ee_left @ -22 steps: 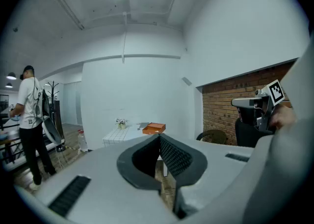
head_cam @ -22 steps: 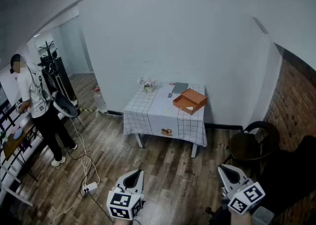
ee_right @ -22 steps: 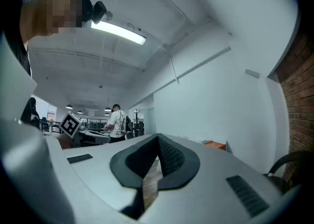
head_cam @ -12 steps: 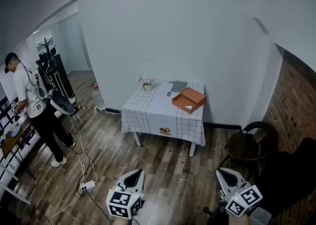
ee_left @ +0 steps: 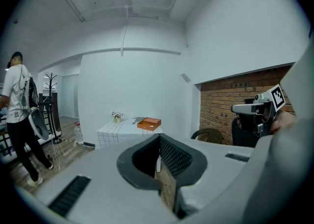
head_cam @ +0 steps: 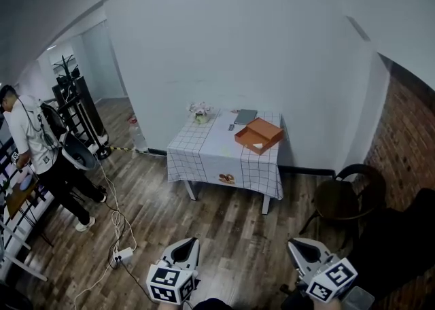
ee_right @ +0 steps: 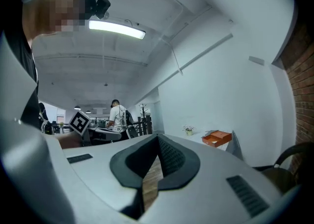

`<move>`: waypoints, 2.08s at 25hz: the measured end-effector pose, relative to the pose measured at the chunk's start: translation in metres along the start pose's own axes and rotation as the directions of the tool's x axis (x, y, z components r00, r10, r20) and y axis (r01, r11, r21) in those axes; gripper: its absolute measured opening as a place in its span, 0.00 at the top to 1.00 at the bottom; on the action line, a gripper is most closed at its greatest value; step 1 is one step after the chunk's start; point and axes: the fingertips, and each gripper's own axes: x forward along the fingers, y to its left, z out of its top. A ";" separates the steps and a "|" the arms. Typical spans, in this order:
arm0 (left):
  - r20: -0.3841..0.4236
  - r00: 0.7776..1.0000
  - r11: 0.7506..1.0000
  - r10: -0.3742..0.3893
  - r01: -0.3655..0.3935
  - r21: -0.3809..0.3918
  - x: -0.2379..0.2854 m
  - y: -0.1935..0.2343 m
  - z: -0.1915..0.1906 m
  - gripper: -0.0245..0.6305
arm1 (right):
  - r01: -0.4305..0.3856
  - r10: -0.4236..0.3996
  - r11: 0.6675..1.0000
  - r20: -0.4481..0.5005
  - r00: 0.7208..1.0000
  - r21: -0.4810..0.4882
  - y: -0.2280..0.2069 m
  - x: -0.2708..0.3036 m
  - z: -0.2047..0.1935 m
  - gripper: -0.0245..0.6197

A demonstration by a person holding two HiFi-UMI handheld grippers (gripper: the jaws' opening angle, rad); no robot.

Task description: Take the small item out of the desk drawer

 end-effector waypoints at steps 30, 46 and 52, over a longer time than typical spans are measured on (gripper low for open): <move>-0.077 0.975 0.976 -0.209 0.202 -0.086 0.260 0.226 0.021 0.95 | 0.130 -0.119 0.989 -0.146 0.982 0.067 -0.096 0.302 -0.022 0.96; -0.133 0.968 0.974 -0.210 0.197 -0.108 0.371 0.239 0.028 0.95 | 0.151 -0.121 0.977 -0.195 0.973 0.149 -0.205 0.366 -0.045 0.95; -0.132 0.976 0.982 -0.176 0.164 -0.091 0.473 0.211 0.064 0.95 | 0.132 -0.104 0.978 -0.171 0.980 0.162 -0.312 0.384 -0.024 0.96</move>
